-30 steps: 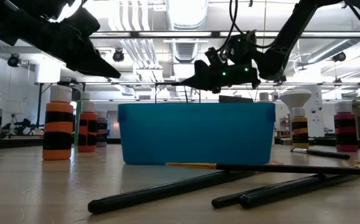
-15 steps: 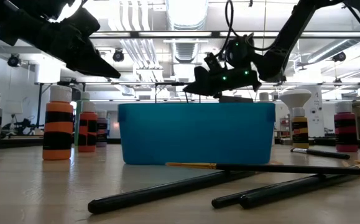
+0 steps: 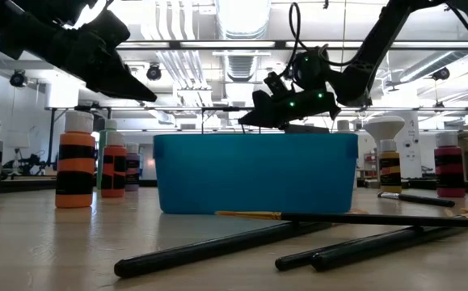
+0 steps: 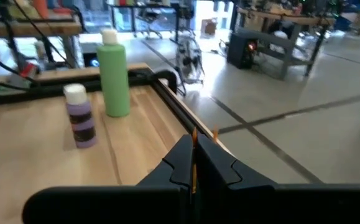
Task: Pick & Place Paint Supplies
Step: Put the gold paint brush into the green cup
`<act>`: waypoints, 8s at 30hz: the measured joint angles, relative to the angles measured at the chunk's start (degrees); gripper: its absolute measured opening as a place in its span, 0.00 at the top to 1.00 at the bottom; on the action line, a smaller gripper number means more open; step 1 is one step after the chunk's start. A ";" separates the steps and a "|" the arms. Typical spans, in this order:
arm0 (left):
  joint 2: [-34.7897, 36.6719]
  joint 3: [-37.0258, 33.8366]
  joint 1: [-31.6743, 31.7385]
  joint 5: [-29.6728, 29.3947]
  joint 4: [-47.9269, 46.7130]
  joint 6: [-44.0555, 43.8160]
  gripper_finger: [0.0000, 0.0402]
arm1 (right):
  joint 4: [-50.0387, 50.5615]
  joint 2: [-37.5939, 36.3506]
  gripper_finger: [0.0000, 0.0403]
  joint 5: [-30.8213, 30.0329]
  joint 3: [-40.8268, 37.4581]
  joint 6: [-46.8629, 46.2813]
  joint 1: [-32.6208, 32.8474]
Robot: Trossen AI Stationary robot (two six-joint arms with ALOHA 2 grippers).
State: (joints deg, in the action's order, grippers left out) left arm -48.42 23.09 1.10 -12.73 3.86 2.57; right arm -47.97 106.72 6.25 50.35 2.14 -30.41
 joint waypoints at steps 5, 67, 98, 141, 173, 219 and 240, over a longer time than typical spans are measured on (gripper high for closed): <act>0.00 0.00 -0.01 0.01 0.00 0.00 0.64 | 1.54 -0.04 0.98 -0.40 0.02 0.47 -0.02; 0.00 0.00 -0.01 0.01 -0.04 0.00 0.64 | 64.46 -66.25 0.98 1.45 0.98 -6.28 12.31; -0.58 2.05 -2.55 14.36 1.02 -20.08 0.64 | 44.34 -66.86 0.98 1.11 0.98 -0.03 12.26; -63.15 66.80 -29.09 5.81 -46.95 -6.59 0.64 | 50.89 -66.86 0.98 -1.95 0.96 -0.66 12.26; -69.20 66.60 -26.47 10.36 -38.27 3.19 0.64 | 50.74 -64.59 0.98 -2.09 0.96 0.42 12.22; -73.85 66.49 -25.57 11.82 -34.34 2.76 0.82 | 50.91 -64.61 0.98 -3.52 0.96 0.45 12.24; -73.46 76.61 -25.49 4.93 -50.37 2.98 0.99 | 51.31 -64.63 0.98 -3.48 0.96 0.43 12.24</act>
State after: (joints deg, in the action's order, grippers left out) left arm -121.89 99.70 -24.39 -7.80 -46.51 5.55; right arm 3.34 42.09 2.76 51.31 2.57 -18.17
